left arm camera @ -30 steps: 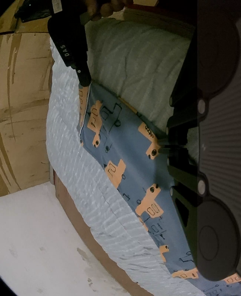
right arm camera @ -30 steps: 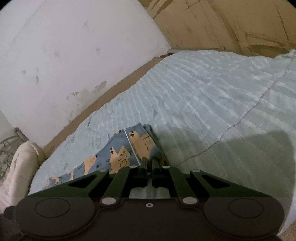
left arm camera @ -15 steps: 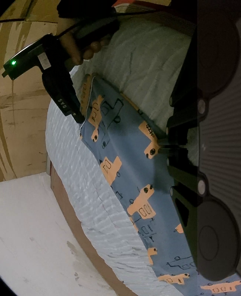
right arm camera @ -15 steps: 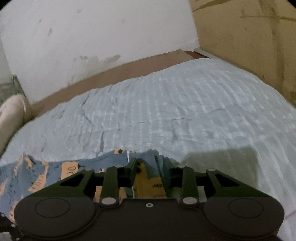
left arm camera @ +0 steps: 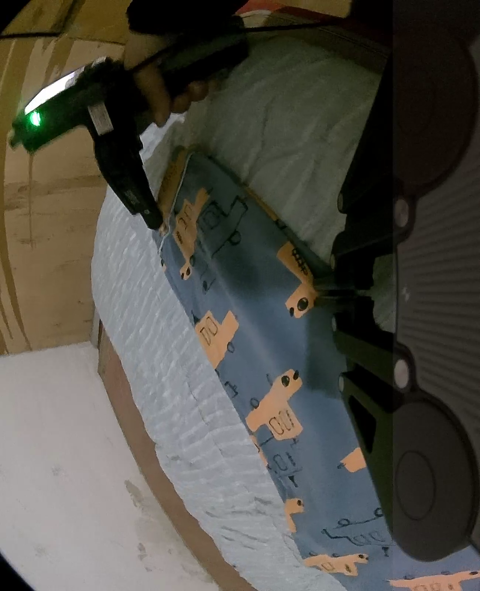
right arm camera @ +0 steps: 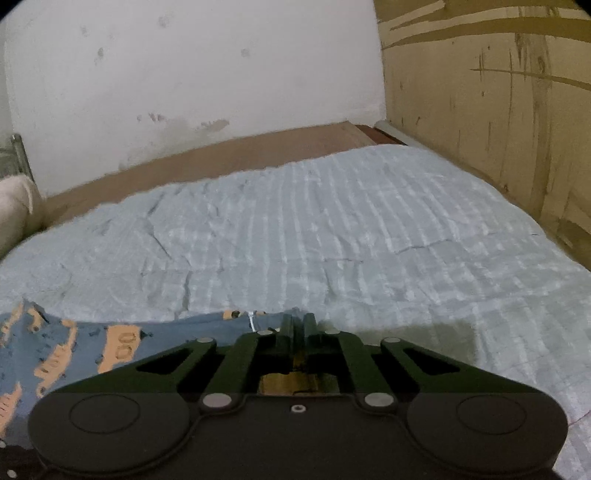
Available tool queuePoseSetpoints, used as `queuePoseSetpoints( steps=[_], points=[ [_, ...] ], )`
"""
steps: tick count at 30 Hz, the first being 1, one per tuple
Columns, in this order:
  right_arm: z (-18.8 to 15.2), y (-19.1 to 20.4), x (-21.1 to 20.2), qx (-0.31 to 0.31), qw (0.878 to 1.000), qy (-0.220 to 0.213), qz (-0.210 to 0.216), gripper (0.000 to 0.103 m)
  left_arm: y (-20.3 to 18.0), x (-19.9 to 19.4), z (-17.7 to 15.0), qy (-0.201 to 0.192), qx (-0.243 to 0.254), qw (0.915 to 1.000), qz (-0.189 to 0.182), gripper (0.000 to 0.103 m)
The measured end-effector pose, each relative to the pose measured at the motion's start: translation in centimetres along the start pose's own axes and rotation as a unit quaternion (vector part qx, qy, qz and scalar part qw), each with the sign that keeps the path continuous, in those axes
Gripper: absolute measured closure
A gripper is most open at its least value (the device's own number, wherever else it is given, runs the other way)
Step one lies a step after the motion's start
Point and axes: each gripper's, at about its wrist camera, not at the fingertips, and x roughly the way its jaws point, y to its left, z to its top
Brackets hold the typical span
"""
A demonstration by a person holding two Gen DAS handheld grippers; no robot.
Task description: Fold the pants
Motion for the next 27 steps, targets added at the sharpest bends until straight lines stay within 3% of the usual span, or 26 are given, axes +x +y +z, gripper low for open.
queuePoseSetpoints(
  steps=[2,4,5,7,9,14,20,27],
  points=[
    [-0.5,0.3,1.0,-0.016,1.0,0.018,-0.008,0.098,0.3,-0.2,-0.3,-0.006,-0.005,0.9999,-0.009,0.099],
    [-0.8,0.2,1.4,-0.012,1.0,0.027,-0.007,0.094,0.7,-0.9,-0.4,-0.011,-0.019,0.9996,-0.017,0.084],
    [-0.8,0.2,1.0,-0.007,1.0,0.021,-0.012,0.087,0.9,-1.3,-0.5,-0.014,-0.028,0.9994,-0.017,0.069],
    [-0.6,0.3,0.0,-0.001,1.0,0.01,-0.019,0.075,1.4,-2.2,-0.7,-0.026,-0.044,0.9987,-0.006,0.053],
    [-0.5,0.9,-0.9,-0.006,1.0,0.004,-0.029,0.048,2.0,-3.1,-0.9,-0.038,-0.061,0.9973,0.011,0.045],
    [-1.9,3.8,-2.9,-0.042,0.999,-0.009,-0.026,0.024,4.6,-6.4,-2.0,-0.053,-0.14,0.985,0.086,0.017],
    [-3.8,10.1,-4.1,-0.07,0.997,-0.026,0.027,0.004,10.6,-11.8,-4.0,-0.077,-0.198,0.9607,0.179,0.005],
    [-4.3,19.7,-3.8,-0.106,0.987,-0.039,0.113,0.001,21.1,-16.1,-9.3,-0.055,-0.232,0.9316,0.275,0.003]
  ],
)
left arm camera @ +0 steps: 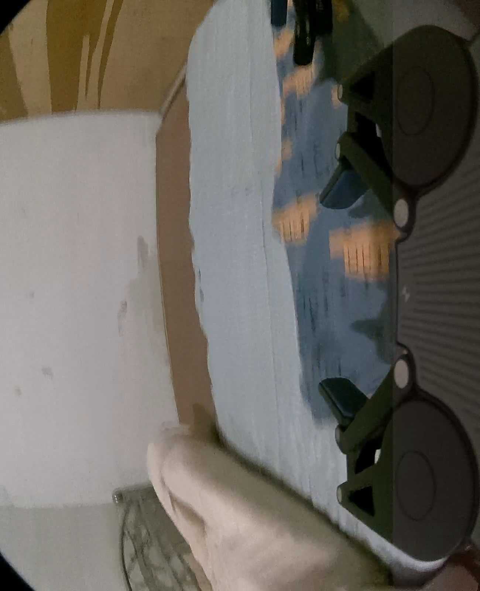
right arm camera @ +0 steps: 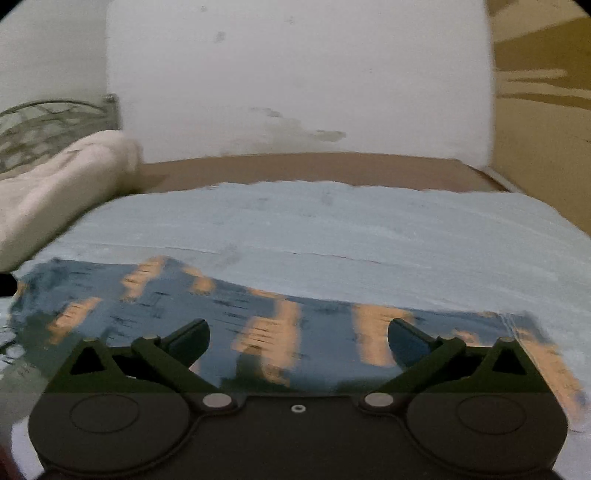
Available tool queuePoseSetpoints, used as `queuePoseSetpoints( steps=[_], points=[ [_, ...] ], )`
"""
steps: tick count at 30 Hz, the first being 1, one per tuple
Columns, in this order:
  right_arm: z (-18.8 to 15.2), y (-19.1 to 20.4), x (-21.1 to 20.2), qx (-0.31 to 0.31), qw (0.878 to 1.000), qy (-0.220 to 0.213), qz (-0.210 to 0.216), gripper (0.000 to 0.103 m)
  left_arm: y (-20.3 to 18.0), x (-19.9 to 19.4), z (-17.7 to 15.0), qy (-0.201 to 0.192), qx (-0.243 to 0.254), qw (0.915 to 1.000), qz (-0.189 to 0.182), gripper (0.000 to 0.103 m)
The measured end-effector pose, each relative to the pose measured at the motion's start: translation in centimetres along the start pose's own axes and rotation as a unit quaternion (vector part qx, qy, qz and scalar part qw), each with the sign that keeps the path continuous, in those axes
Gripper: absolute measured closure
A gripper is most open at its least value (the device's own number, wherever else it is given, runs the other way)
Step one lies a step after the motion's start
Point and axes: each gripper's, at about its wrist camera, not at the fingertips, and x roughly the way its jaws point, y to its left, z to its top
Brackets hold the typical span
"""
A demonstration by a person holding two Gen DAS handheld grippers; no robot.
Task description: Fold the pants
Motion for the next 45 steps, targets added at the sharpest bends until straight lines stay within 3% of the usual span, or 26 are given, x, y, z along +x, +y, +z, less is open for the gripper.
queuePoseSetpoints(
  steps=[2,6,10,13,15,17,20,21,24,25,26,30,34,38,45],
  points=[
    [0.4,2.6,1.2,-0.007,1.0,-0.004,0.02,0.001,3.7,1.2,-0.6,0.009,-0.02,0.9997,0.013,0.002],
    [1.3,7.5,3.8,-0.022,0.999,-0.004,0.043,0.001,9.9,4.2,-2.0,0.018,-0.065,0.9977,0.001,0.002],
    [2.0,11.7,6.6,-0.041,0.997,0.012,0.057,0.001,14.5,7.2,-3.3,0.031,-0.13,0.9902,-0.041,0.002],
    [2.0,13.4,8.0,-0.052,0.997,0.023,0.06,0.001,16.5,9.3,-3.8,0.048,-0.176,0.9797,-0.085,0.004],
    [1.9,14.0,8.6,-0.054,0.996,0.028,0.062,0.001,17.6,10.7,-4.3,0.062,-0.208,0.969,-0.118,0.011],
    [1.6,13.9,8.8,-0.057,0.996,0.034,0.06,0.001,18.3,11.9,-5.1,0.083,-0.229,0.9596,-0.141,0.024],
    [1.3,13.6,9.1,-0.053,0.996,0.04,0.06,0.001,17.9,12.7,-5.7,0.102,-0.237,0.9536,-0.155,0.039],
    [1.2,13.5,9.1,-0.051,0.996,0.04,0.061,0.001,17.8,12.9,-5.9,0.108,-0.237,0.9537,-0.15,0.042],
    [1.0,13.4,9.2,-0.048,0.996,0.041,0.062,0.001,17.5,12.7,-6.0,0.115,-0.244,0.9541,-0.131,0.066],
    [1.0,13.3,9.3,-0.049,0.996,0.043,0.061,0.001,17.4,12.4,-5.8,0.117,-0.244,0.9549,-0.123,0.078],
    [0.9,13.3,9.3,-0.049,0.996,0.045,0.061,0.001,17.2,12.0,-5.5,0.117,-0.239,0.9573,-0.113,0.082],
    [1.2,13.4,9.2,-0.054,0.996,0.046,0.058,0.001,16.3,9.0,-3.8,0.086,-0.206,0.9717,-0.077,0.086],
    [2.1,14.0,9.1,-0.07,0.995,0.042,0.058,0.001,15.8,7.9,-3.3,0.074,-0.193,0.9766,-0.061,0.087],
    [2.8,14.8,10.1,-0.086,0.992,0.046,0.074,0.001,15.6,9.5,-4.4,0.105,-0.197,0.9735,-0.05,0.087],
    [4.5,16.4,15.5,-0.135,0.985,0.07,0.079,0.001,15.4,10.0,-4.9,0.11,-0.198,0.973,-0.043,0.087]
  ],
)
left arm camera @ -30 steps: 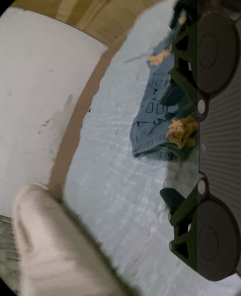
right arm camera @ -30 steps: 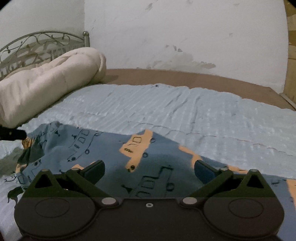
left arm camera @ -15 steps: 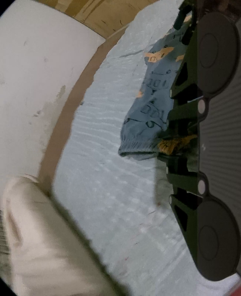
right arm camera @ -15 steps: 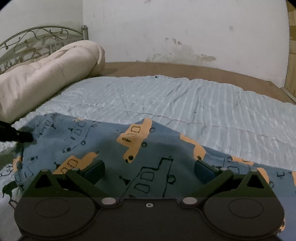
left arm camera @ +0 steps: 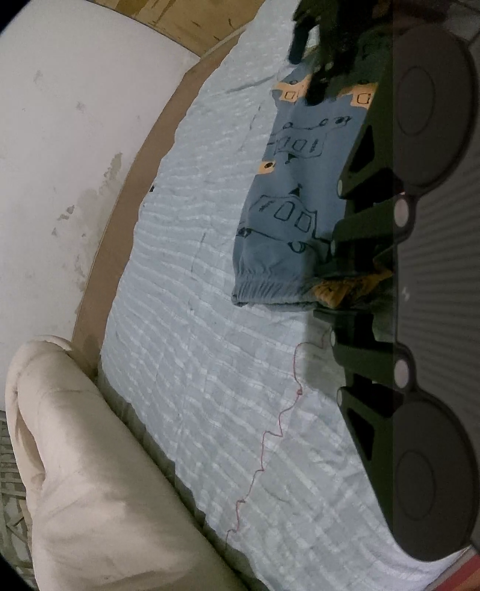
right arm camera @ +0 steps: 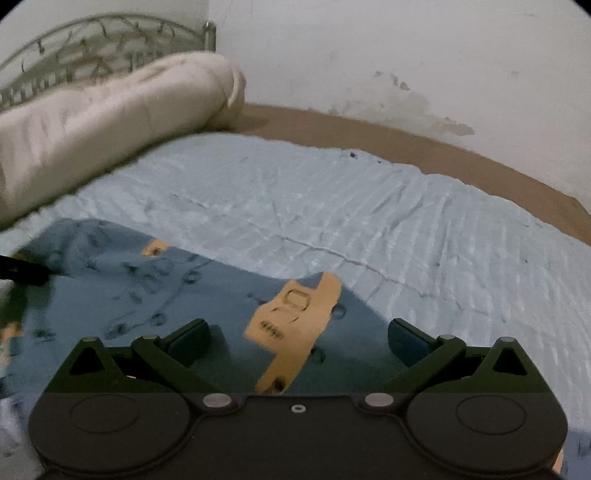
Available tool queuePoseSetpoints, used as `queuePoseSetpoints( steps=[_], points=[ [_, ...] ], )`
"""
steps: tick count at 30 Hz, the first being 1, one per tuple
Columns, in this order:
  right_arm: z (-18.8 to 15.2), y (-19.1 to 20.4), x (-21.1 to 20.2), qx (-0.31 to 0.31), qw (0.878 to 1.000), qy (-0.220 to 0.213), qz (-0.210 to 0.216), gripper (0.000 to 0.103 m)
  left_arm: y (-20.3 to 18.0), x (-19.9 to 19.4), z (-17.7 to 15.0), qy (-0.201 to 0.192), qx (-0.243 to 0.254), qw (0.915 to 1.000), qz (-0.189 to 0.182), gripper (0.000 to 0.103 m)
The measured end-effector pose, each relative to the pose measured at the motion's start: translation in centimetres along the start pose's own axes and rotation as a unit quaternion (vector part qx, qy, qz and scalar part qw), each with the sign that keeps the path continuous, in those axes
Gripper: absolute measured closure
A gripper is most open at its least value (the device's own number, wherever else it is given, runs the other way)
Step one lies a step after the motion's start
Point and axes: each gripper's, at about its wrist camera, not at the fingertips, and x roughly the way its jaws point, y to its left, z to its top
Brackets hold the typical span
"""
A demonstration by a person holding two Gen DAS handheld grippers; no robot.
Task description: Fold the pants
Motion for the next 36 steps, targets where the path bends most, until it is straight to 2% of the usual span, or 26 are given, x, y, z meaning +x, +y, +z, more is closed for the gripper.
queuePoseSetpoints(
  steps=[3,5,7,10,12,13,14,15,17,20,23,25,27,31,36],
  points=[
    [0.8,-1.5,1.8,-0.001,0.999,0.003,-0.044,0.001,-0.1,0.0,0.1,0.001,0.004,1.0,0.003,0.086],
    [1.0,-3.1,2.7,0.003,0.996,0.007,-0.087,0.001,-0.3,0.0,0.1,0.002,0.009,0.9999,0.006,0.086],
    [0.9,-4.8,2.9,0.014,0.994,0.019,-0.104,0.001,-0.6,0.0,0.1,0.0,0.019,0.9998,0.011,0.085],
    [0.2,-6.3,1.5,0.022,0.994,0.017,-0.105,0.001,-1.2,-0.1,-0.1,-0.002,0.032,0.9991,0.026,0.076],
    [-0.5,-6.3,0.1,0.013,0.993,0.013,-0.119,0.001,-1.7,-0.3,-0.2,-0.006,0.034,0.9986,0.039,0.06],
    [-1.0,-6.2,-1.0,0.007,0.993,0.007,-0.12,0.001,-2.0,-0.6,-0.3,-0.01,0.037,0.9982,0.046,0.041],
    [-1.5,-5.8,-2.0,0.003,0.993,0.001,-0.117,0.001,-2.4,-0.9,-0.5,-0.018,0.042,0.9973,0.057,0.028],
    [-2.0,-5.4,-3.1,0.002,0.994,-0.004,-0.111,0.001,-3.1,-1.3,-0.8,-0.028,0.051,0.9959,0.069,0.024],
    [-3.5,-4.4,-5.4,-0.007,0.995,-0.016,-0.097,0.001,-4.5,-2.1,-1.5,-0.051,0.073,0.9916,0.094,0.009],
    [-5.9,-2.5,-8.2,-0.043,0.995,-0.025,-0.091,0.001,-6.9,-2.9,-2.9,-0.076,0.103,0.9823,0.137,0.005],
    [-8.0,-1.5,-10.0,-0.071,0.993,-0.015,-0.089,0.001,-9.3,-3.0,-4.6,-0.077,0.126,0.9742,0.171,0.005],
    [-9.1,-1.6,-11.2,-0.08,0.992,-0.025,-0.091,0.001,-10.9,-3.2,-5.6,-0.077,0.137,0.9709,0.181,0.005],
    [-10.0,-2.7,-12.1,-0.078,0.991,-0.029,-0.104,0.001,-12.1,-3.4,-6.3,-0.069,0.141,0.9718,0.176,0.005],
    [-11.9,-7.4,-13.4,-0.045,0.986,-0.019,-0.158,0.001,-14.5,-4.1,-7.0,-0.054,0.137,0.9784,0.145,0.005],
    [-14.2,-14.4,-15.3,0.021,0.981,-0.016,-0.192,0.001,-18.7,-3.8,-7.5,-0.054,0.157,0.9787,0.121,0.004]
  ],
)
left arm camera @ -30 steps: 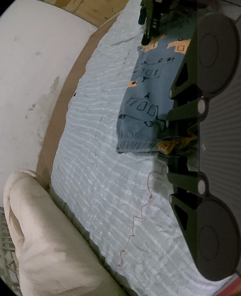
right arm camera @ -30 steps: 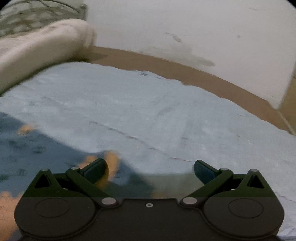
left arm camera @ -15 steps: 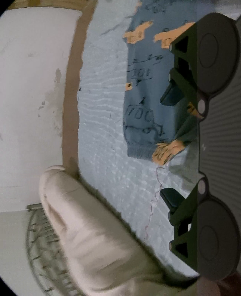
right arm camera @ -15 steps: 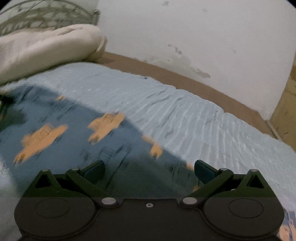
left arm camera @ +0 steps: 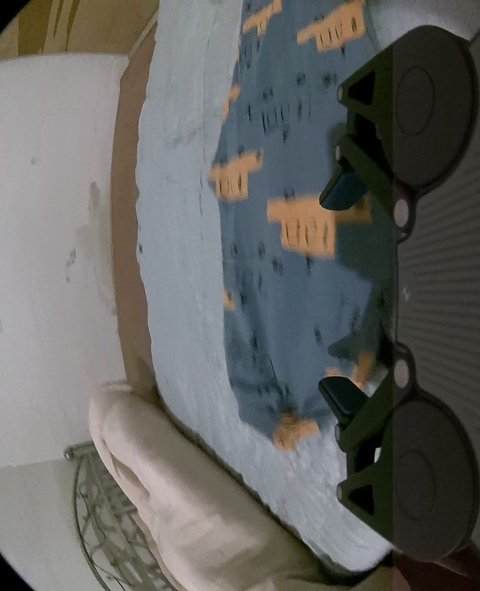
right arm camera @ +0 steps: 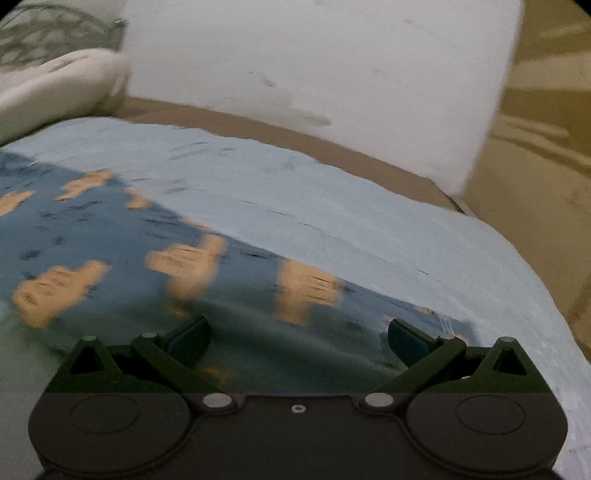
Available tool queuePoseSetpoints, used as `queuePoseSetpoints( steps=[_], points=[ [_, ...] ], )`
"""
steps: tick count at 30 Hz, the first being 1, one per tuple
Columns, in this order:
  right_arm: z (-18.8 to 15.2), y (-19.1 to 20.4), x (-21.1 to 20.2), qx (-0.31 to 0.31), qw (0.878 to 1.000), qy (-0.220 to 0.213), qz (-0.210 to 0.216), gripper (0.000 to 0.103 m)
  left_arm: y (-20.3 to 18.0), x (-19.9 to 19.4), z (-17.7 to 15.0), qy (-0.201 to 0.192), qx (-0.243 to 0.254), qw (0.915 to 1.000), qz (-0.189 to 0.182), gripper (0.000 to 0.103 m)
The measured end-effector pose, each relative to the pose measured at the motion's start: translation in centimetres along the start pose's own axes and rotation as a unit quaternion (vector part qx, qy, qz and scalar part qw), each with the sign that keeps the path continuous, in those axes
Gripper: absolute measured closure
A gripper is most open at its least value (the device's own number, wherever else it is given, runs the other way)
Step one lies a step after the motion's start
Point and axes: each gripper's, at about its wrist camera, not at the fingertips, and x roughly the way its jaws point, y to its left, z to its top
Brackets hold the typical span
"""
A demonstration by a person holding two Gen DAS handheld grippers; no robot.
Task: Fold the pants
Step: 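Fold the pants over again with both tools toward the hems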
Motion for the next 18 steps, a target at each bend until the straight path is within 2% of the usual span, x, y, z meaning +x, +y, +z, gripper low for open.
queuePoseSetpoints(
  steps=[4,6,8,10,15,18],
  points=[
    [-1.3,-4.7,0.4,0.011,0.999,0.0,-0.045,0.001,-3.9,-0.2,1.0,-0.005,0.019,0.9993,-0.031,0.004],
    [-2.2,-7.3,0.4,0.032,0.998,0.003,-0.05,0.001,-6.1,-0.3,1.5,-0.008,0.031,0.9982,-0.05,0.003],
    [-3.2,-8.9,0.2,0.037,0.995,0.007,-0.094,0.001,-8.1,-0.5,1.9,-0.011,0.041,0.9965,-0.072,0.003],
    [-4.1,-11.0,-0.1,0.061,0.991,0.008,-0.115,0.001,-10.2,-0.4,2.3,-0.013,0.052,0.9938,-0.097,0.002],
    [-5.0,-13.3,-2.2,0.114,0.985,-0.007,-0.126,0.001,-16.2,0.0,3.6,-0.021,0.091,0.9834,-0.156,0.001],
    [-5.5,-13.2,-5.0,0.147,0.983,-0.039,-0.101,0.001,-19.7,0.8,4.2,-0.026,0.121,0.976,-0.179,0.001]
  ],
)
